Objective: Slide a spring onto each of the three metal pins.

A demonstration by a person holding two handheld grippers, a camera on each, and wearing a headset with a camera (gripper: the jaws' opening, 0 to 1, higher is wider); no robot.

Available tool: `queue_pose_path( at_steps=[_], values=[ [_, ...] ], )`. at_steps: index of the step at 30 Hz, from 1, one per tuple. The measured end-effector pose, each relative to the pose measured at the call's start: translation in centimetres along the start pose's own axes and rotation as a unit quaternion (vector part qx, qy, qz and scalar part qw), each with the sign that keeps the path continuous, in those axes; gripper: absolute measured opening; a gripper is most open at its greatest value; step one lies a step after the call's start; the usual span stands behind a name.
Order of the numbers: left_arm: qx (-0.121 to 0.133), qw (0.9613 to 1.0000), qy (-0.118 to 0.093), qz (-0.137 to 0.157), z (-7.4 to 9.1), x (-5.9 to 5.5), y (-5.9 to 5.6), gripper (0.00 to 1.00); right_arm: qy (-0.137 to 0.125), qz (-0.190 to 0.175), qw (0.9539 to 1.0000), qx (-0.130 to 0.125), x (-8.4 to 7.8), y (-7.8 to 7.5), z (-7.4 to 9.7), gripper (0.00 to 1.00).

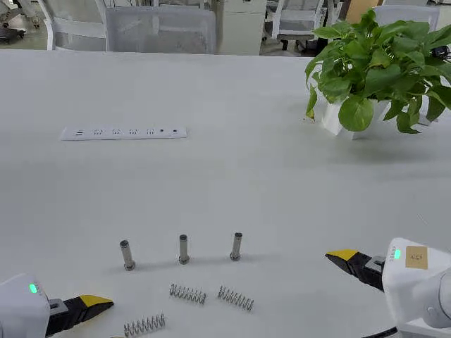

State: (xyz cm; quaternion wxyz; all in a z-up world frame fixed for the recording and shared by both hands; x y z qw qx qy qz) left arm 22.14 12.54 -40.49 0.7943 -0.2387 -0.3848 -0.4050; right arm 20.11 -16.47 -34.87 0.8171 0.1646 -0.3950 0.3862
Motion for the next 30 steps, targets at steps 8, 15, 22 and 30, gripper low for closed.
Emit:
queue_pose_path(
  at_steps=[8, 15, 22, 30],
  values=[
    [-0.022, 0.9970, 0.041, -0.062, -0.6, 0.5, -0.7, 0.22, -0.001, -0.001, 1.0000, 0.001, 0.0, 0.0, -0.1, 0.99],
    [-0.036, 0.9925, 0.095, -0.067, -0.8, 0.9, -1.1, 0.15, 0.001, 0.001, 1.0000, 0.003, -0.1, 0.2, -0.1, 0.99],
    [-0.048, 0.9864, 0.141, -0.071, -1.2, 1.5, -1.0, 0.13, 0.000, 0.000, 1.0000, 0.006, -0.2, 0.4, -0.2, 0.99],
    [-0.043, 0.9877, 0.134, -0.068, -1.1, 1.4, -1.0, 0.12, 0.001, -0.003, 1.0000, 0.005, -0.6, 0.3, 0.0, 0.99]
  ],
)
Point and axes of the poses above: the centre of the closed fingertips' face, and the gripper's own axes: z roughly backward along the fingers, y roughly to its left, x roughly out of its top, the point moved 6 cm from there along z, roughly backward along the fingers, and after that the axes turned 3 degrees about -x, right-handed, at the moved point
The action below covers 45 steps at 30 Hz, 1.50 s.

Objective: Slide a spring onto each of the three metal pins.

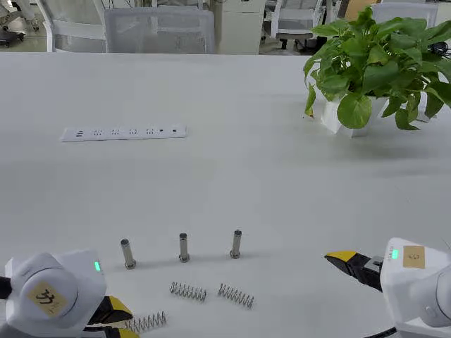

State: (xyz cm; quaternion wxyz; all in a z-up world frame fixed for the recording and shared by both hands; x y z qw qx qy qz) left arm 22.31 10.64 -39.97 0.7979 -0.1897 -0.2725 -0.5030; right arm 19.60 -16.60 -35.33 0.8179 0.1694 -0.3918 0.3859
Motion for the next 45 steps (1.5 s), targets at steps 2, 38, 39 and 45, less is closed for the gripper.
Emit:
queue_pose_path(
  at_steps=[2, 38, 39, 45],
  values=[
    [0.005, 1.0000, -0.005, 0.005, 0.1, -0.1, 0.0, 0.09, 0.001, 0.000, 1.0000, 0.000, -0.1, 0.0, 0.0, 0.99],
    [-0.007, 0.9826, -0.141, 0.120, 1.1, 2.5, -1.1, 0.07, -0.011, -0.006, 0.9997, 0.023, 1.3, 1.1, -0.6, 0.99],
    [-0.012, 0.9827, -0.145, 0.115, 1.2, 2.8, -1.3, 0.07, -0.012, -0.007, 0.9996, 0.025, 1.4, 1.1, -0.6, 0.99],
    [-0.052, 0.9853, -0.155, 0.050, 1.7, 4.9, -2.8, 0.07, -0.030, -0.009, 0.9985, 0.045, 2.5, 1.3, -0.3, 0.96]
  ],
)
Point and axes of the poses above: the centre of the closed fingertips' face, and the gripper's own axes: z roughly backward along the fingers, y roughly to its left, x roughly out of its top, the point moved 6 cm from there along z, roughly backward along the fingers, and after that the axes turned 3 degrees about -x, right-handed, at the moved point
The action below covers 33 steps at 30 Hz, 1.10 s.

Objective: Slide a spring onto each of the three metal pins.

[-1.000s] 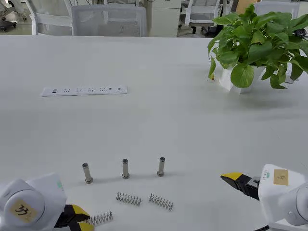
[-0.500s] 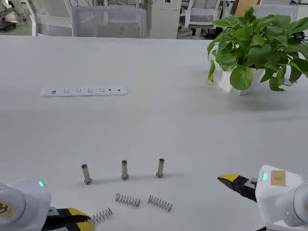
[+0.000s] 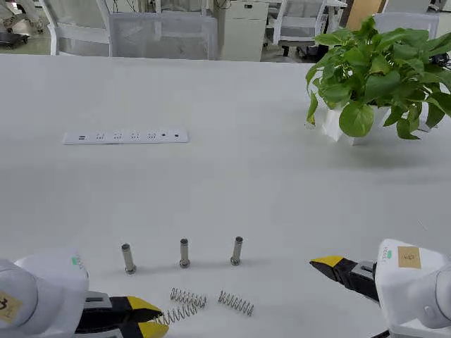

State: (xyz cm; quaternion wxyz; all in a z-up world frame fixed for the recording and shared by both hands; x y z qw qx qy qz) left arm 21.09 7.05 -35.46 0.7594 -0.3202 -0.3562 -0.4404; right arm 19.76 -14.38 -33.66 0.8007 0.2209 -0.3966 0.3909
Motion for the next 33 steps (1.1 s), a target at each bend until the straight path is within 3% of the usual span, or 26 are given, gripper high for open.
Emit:
queue_pose_path(
  at_steps=[7, 10, 13, 15, 24, 31, 33],
  values=[
    [-0.024, 0.9992, -0.028, -0.017, 0.0, 2.7, -1.2, 0.07, -0.040, -0.021, 0.9988, 0.019, 1.9, 0.7, -0.1, 0.87],
    [-0.036, 0.9983, -0.037, -0.028, -0.3, 3.7, -1.8, 0.07, -0.057, -0.020, 0.9965, 0.058, 2.8, 1.6, -0.1, 0.73],
    [-0.050, 0.9970, -0.046, -0.038, -0.8, 4.6, -2.5, 0.07, -0.055, -0.020, 0.9955, 0.075, 3.0, 2.0, -0.2, 0.58],
    [-0.059, 0.9961, -0.050, -0.043, -1.0, 4.9, -2.8, 0.07, -0.048, -0.011, 0.9953, 0.083, 3.0, 2.2, -0.2, 0.49],
    [-0.104, 0.9914, -0.061, -0.052, -1.5, 5.2, -3.8, 0.07, -0.037, -0.007, 0.9922, 0.118, 3.0, 3.0, 0.4, 0.35],
    [-0.122, 0.9893, -0.056, -0.058, -1.6, 5.0, -4.2, 0.07, -0.049, -0.026, 0.9889, 0.138, 3.7, 3.4, 0.9, 0.20],
    [-0.125, 0.9890, -0.056, -0.056, -1.5, 5.0, -4.3, 0.07, -0.052, -0.031, 0.9882, 0.141, 3.9, 3.5, 0.9, 0.19]
  ],
)
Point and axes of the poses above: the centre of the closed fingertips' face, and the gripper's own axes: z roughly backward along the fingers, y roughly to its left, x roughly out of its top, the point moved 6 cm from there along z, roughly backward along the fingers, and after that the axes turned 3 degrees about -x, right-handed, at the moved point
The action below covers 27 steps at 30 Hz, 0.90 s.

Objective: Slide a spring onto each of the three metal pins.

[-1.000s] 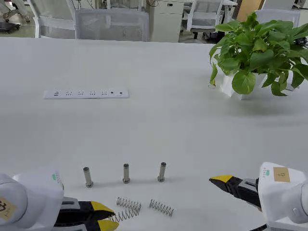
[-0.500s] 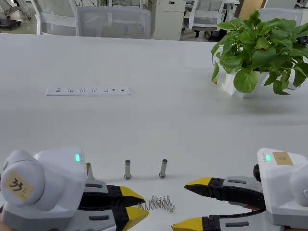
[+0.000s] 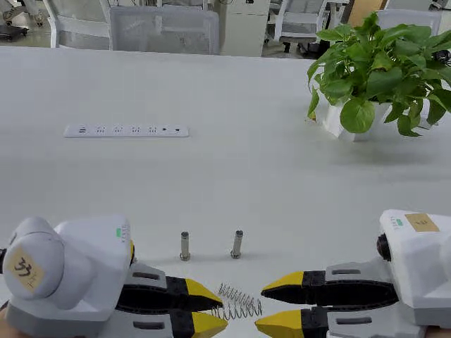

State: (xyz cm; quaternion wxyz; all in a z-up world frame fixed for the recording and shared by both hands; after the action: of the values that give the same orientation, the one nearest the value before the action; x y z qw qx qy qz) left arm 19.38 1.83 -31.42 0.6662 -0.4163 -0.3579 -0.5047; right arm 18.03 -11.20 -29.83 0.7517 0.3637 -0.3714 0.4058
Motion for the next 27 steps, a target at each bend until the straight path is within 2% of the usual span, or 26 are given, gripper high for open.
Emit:
queue_pose_path(
  at_steps=[10, 17, 27],
  values=[
    [-0.011, 0.9999, -0.003, -0.005, -0.04, 0.04, -0.31, 0.07, 0.006, -0.009, 0.9997, 0.022, -0.16, 0.46, -0.18, 0.11],
    [-0.016, 0.9998, 0.000, -0.008, -0.09, -0.15, -0.44, 0.07, 0.006, -0.015, 0.9996, 0.023, -0.28, 0.53, -0.15, 0.07],
    [-0.015, 0.9998, 0.006, -0.012, -0.34, -0.32, -0.59, 0.07, 0.019, 0.010, 0.9996, 0.017, 0.10, 0.77, -0.08, 0.07]
  ],
)
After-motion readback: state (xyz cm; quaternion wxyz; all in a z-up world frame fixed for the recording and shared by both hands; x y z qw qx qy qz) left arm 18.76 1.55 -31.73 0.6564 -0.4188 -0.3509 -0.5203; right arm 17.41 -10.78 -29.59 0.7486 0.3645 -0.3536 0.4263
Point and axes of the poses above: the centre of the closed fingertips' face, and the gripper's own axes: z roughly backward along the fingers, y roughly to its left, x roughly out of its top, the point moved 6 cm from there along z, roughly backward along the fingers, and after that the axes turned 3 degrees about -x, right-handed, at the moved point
